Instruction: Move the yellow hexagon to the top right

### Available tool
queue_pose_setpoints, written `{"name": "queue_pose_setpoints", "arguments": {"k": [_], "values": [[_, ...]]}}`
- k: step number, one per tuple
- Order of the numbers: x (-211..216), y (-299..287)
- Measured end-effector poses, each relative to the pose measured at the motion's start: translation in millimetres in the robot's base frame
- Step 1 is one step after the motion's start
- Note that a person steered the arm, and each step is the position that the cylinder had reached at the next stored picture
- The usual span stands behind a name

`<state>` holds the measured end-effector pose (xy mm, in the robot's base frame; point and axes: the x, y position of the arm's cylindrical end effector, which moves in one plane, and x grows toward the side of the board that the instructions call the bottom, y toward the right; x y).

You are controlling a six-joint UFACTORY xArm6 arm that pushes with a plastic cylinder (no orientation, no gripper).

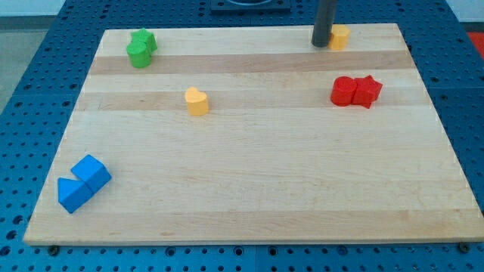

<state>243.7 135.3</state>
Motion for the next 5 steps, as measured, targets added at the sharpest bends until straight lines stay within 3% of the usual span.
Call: {"name": "queue_pose_setpoints", "arguments": {"k": [2,3,5], "values": [[4.0,3.7],[-21.2,-4.7],[-30.9,21.4]]}}
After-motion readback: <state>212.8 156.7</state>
